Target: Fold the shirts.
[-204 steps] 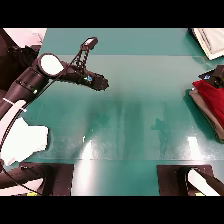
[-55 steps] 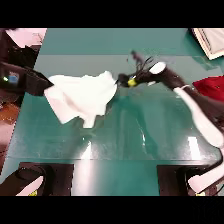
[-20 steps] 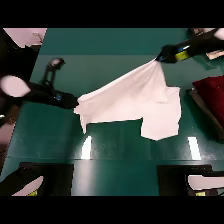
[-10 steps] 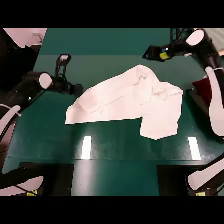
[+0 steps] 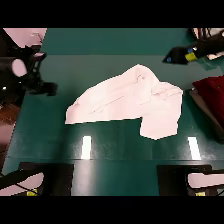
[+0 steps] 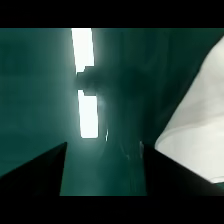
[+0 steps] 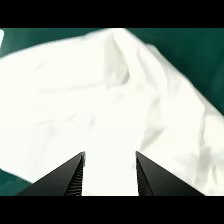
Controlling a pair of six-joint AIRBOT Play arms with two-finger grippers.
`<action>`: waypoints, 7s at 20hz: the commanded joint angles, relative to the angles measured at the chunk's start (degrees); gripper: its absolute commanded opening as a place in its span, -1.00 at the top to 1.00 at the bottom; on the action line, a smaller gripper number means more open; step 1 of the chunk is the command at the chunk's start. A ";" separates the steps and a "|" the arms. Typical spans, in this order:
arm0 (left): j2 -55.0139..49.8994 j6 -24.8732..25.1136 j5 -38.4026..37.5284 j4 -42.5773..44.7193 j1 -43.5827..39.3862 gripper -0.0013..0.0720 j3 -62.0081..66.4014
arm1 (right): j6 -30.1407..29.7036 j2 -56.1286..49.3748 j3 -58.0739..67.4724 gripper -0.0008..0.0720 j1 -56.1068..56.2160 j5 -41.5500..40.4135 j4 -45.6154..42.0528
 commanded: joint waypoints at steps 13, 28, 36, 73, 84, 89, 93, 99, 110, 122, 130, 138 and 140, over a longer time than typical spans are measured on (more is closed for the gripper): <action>6.21 27.74 6.01 -44.65 27.43 -0.13 -35.85 | -5.73 13.55 -25.09 -0.02 -8.07 0.33 20.22; 0.85 23.52 12.61 -47.01 12.46 0.46 -33.05 | -5.70 13.57 -25.11 -0.02 -9.44 3.91 20.35; 0.96 24.92 1.57 -46.29 12.44 0.90 -21.00 | -2.38 13.55 -25.18 -0.02 -20.55 9.27 0.59; 14.51 14.10 1.03 -48.33 12.46 0.90 48.39 | -3.30 37.31 -1.22 0.95 -22.82 -25.11 20.33; 27.10 12.24 5.01 -51.12 12.46 0.90 55.87 | -0.72 51.39 9.57 0.95 -32.72 -19.89 3.98; 26.12 6.60 -1.38 -39.74 12.46 0.90 39.65 | 6.88 40.44 9.57 0.95 -32.70 -0.17 4.35; 19.65 6.47 -8.92 -39.30 12.44 0.90 17.59 | 11.10 24.85 9.46 0.95 -27.43 14.08 2.58; 1.57 8.44 -3.32 -39.32 12.44 0.90 3.93 | 11.52 0.35 9.49 0.95 -12.35 18.88 -10.03; -15.69 24.87 22.21 -51.19 7.87 0.90 12.98 | 12.96 -12.31 9.49 0.95 -9.03 -17.77 -11.02; -15.69 17.38 16.70 -31.71 4.94 0.90 5.16 | 8.90 -5.11 -10.12 0.95 -8.35 -6.58 -21.64; -15.67 16.74 18.08 -34.67 4.94 -0.09 -1.14 | 12.37 0.13 -26.80 0.91 -8.22 -16.44 -17.94; -9.94 18.34 -2.05 -33.73 12.85 -0.35 3.39 | 1.20 5.31 -20.85 0.00 -10.69 5.05 -14.75; -4.85 18.47 -4.33 -29.94 15.89 -0.35 -1.68 | 0.63 8.44 -20.87 0.00 -13.66 8.74 -9.70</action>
